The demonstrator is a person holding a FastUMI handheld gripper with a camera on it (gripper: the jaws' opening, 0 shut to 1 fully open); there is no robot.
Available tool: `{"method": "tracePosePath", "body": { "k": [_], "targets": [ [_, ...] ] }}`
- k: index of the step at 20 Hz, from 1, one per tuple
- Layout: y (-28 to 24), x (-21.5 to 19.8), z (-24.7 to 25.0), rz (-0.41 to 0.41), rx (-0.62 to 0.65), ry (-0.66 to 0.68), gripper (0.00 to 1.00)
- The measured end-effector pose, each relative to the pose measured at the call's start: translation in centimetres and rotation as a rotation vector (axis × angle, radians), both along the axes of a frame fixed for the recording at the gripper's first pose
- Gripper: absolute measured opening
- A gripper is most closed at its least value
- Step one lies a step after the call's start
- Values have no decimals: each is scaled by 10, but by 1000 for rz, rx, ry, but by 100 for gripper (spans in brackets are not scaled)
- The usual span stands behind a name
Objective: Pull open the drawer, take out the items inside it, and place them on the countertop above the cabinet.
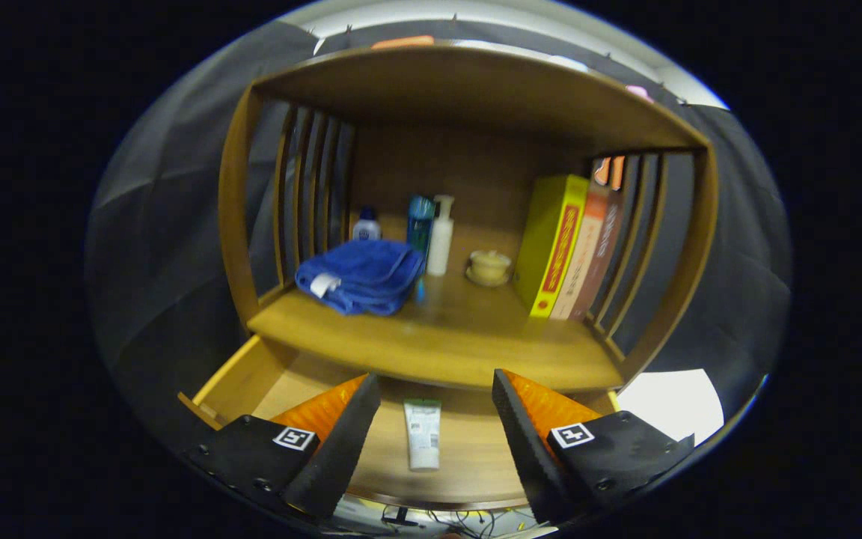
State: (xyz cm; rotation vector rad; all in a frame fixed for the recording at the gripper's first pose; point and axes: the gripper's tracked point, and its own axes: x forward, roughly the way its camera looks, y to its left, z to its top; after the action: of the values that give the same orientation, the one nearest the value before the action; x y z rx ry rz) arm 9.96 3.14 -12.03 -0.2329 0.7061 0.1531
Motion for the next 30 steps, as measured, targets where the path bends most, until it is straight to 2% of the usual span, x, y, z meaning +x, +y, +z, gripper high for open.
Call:
{"method": "tracePosePath", "body": {
  "k": [6, 9, 11, 19, 24, 30],
  "targets": [
    [-17, -15, -102, -46, -45, 429, 98],
    [-20, -26, -130, -74, -27, 561, 97],
    [-23, -29, -137, -82, -38, 612, 89],
    [-27, -34, -136, -118, -3, 706, 55],
    [-22, -28, -117, -122, 80, 646, 45],
    [-23, -34, -68, -53, 97, 635, 45]
  ]
}}
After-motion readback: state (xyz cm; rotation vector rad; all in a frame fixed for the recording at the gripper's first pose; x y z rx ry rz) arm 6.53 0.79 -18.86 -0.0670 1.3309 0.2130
